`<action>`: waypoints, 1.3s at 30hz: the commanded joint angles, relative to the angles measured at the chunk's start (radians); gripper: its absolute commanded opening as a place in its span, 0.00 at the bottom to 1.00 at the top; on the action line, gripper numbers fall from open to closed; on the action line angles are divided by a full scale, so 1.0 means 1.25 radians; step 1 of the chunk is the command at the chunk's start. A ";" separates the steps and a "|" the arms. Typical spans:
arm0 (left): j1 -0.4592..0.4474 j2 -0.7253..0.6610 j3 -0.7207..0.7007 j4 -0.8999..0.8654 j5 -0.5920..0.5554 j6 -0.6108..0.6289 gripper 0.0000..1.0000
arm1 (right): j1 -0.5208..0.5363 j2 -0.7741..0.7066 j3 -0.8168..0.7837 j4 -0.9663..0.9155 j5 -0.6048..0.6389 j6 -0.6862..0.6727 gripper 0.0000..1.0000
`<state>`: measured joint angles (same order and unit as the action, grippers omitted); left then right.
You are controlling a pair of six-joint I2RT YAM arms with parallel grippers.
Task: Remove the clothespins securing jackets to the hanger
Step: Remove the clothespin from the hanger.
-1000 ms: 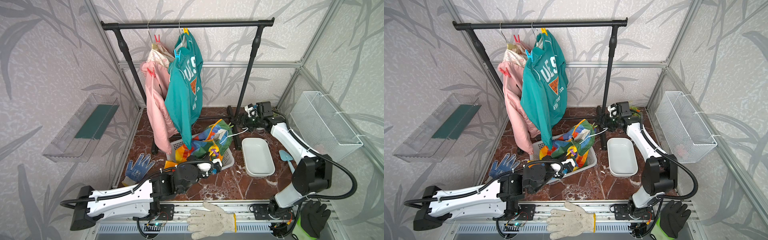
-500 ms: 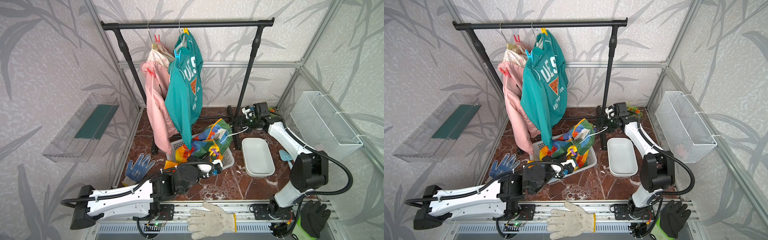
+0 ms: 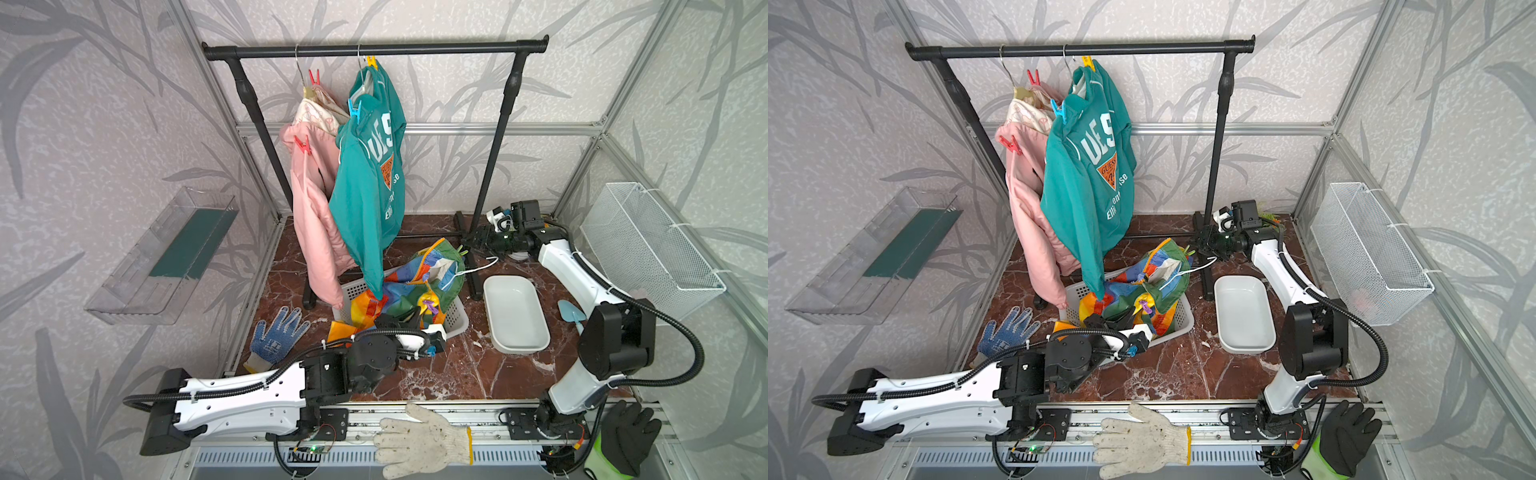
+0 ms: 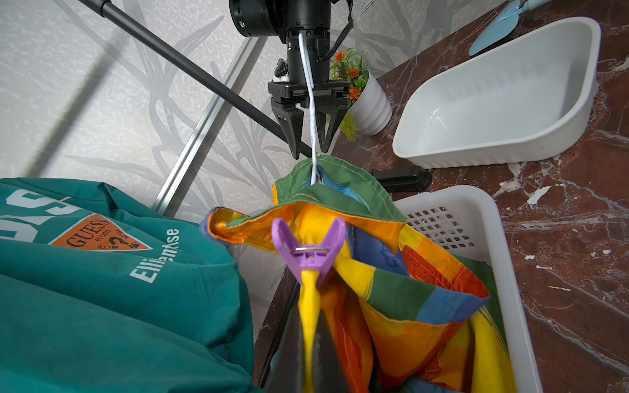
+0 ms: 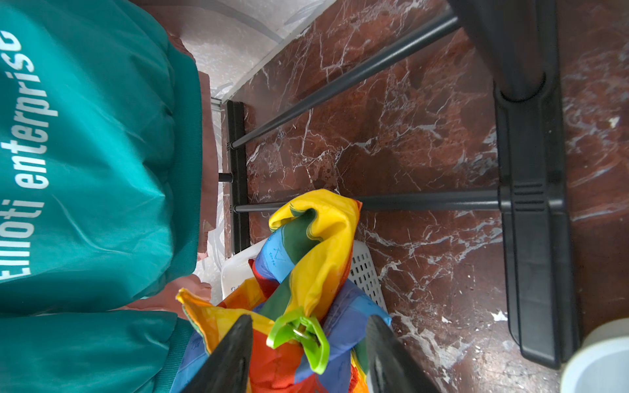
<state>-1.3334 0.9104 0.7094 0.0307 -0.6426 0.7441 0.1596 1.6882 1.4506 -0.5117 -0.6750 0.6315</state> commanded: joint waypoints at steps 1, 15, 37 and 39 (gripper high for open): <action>-0.006 -0.009 -0.006 0.043 -0.017 0.029 0.00 | 0.001 0.007 0.009 -0.028 -0.021 -0.007 0.51; -0.014 0.002 -0.009 0.055 -0.020 0.037 0.00 | 0.016 0.048 0.042 -0.045 -0.024 -0.021 0.47; -0.016 0.017 -0.012 0.068 -0.055 0.043 0.00 | 0.016 0.041 0.033 -0.049 -0.017 -0.023 0.30; -0.016 0.018 -0.013 0.070 -0.057 0.044 0.00 | 0.016 0.040 0.031 -0.050 -0.015 -0.023 0.26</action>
<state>-1.3483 0.9371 0.7017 0.0620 -0.6838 0.7757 0.1776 1.7359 1.4727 -0.5522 -0.6895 0.6121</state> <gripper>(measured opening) 0.047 0.278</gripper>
